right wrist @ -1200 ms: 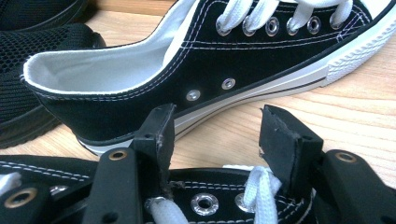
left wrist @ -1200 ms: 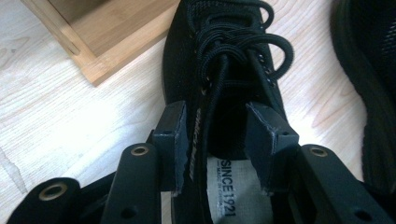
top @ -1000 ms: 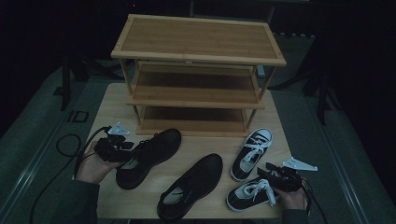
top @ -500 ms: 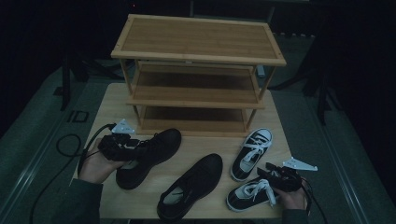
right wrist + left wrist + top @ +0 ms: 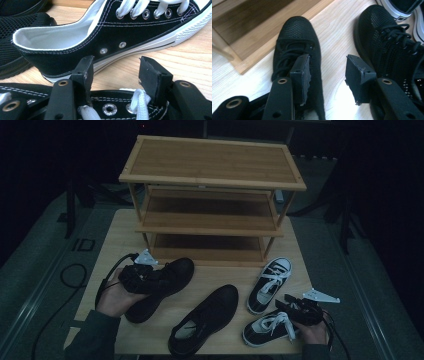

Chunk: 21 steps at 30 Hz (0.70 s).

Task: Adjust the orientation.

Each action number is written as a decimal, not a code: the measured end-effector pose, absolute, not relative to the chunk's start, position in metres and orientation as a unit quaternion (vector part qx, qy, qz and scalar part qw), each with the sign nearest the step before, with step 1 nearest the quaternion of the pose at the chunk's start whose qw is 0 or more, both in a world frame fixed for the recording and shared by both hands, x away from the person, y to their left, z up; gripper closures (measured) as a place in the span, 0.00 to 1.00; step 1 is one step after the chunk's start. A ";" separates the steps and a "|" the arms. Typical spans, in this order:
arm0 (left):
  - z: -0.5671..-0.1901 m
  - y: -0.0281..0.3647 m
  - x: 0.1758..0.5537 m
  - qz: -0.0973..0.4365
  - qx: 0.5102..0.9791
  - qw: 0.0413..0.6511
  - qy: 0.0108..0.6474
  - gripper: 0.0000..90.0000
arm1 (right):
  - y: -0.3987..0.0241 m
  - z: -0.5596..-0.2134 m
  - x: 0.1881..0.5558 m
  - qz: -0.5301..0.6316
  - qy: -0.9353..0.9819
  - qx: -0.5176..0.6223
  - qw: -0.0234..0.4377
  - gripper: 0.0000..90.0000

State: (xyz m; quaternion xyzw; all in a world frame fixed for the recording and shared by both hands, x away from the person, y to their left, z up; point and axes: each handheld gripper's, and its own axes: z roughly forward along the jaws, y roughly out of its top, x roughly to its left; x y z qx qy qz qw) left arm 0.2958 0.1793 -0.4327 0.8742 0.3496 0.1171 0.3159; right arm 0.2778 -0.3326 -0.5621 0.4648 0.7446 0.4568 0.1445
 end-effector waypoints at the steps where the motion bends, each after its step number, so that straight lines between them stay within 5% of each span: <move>1: -0.432 0.177 0.295 0.117 0.876 0.315 0.346 0.61 | -0.333 -0.562 0.278 0.457 0.745 0.465 0.145 0.50; 21: -0.435 0.142 0.288 0.102 0.895 0.307 0.306 0.60 | -0.333 -0.562 0.278 0.457 0.745 0.464 0.144 0.50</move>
